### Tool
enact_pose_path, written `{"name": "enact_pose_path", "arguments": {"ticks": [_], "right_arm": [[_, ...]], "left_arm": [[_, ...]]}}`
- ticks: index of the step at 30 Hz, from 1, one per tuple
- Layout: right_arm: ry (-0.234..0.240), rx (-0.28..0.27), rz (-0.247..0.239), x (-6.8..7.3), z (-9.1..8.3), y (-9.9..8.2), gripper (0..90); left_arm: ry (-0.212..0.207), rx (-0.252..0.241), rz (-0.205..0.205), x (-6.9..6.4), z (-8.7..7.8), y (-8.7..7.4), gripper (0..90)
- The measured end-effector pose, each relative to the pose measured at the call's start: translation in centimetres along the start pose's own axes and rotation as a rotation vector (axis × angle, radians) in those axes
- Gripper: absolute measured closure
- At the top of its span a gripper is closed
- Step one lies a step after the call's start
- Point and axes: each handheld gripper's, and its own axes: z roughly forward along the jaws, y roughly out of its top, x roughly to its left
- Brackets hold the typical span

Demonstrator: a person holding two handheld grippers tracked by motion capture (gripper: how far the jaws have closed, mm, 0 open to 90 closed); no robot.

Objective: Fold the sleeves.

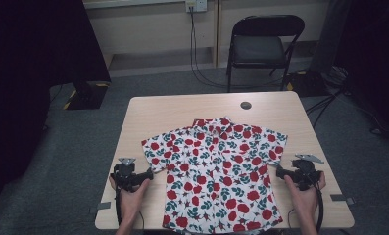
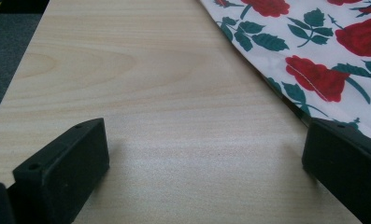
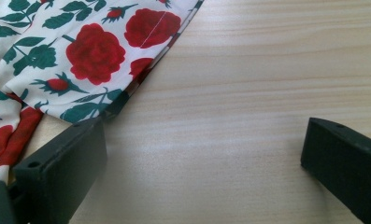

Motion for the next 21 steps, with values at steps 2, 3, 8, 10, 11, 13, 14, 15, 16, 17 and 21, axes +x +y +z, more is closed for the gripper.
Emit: {"name": "enact_pose_path", "arguments": {"ticks": [2,3,8,10,11,13,14,15,16,17,21], "right_arm": [[0.0,0.0,0.0,0.0,0.0,0.0,0.0],[0.0,0.0,0.0,0.0,0.0,0.0,0.0],[0.0,0.0,0.0,0.0,0.0,0.01,0.0],[0.0,0.0,0.0,0.0,0.0,0.01,0.0],[0.0,0.0,0.0,0.0,0.01,0.01,0.0],[0.0,0.0,0.0,0.0,0.01,0.01,0.0],[0.0,0.001,0.0,0.0,0.01,0.01,0.0],[0.0,0.0,0.0,0.0,0.01,0.01,0.0],[0.0,0.0,0.0,0.0,0.01,0.01,0.0],[0.0,0.0,0.0,0.0,0.01,0.01,0.0],[0.0,0.0,0.0,0.0,0.01,0.01,0.0]], "left_arm": [[0.001,0.0,-0.002,-0.02,0.0,0.0,0.0],[0.002,0.0,-0.003,-0.02,-0.01,0.0,0.0],[0.002,0.0,-0.003,-0.02,0.0,0.0,0.0],[0.001,0.0,-0.004,-0.01,-0.01,0.0,0.0],[0.001,-0.001,-0.004,-0.01,-0.01,0.0,0.0],[0.001,-0.003,-0.006,0.04,-0.06,-0.02,0.4],[0.005,-0.007,-0.011,0.07,-0.11,-0.05,1.5],[0.007,-0.012,-0.012,0.08,-0.13,-0.1,2.7],[0.008,-0.012,-0.012,0.11,-0.15,-0.1,3.3],[0.008,-0.013,-0.012,0.1,-0.15,-0.1,3.6],[0.005,-0.011,-0.009,0.17,-0.19,-0.07,3.7]]}}
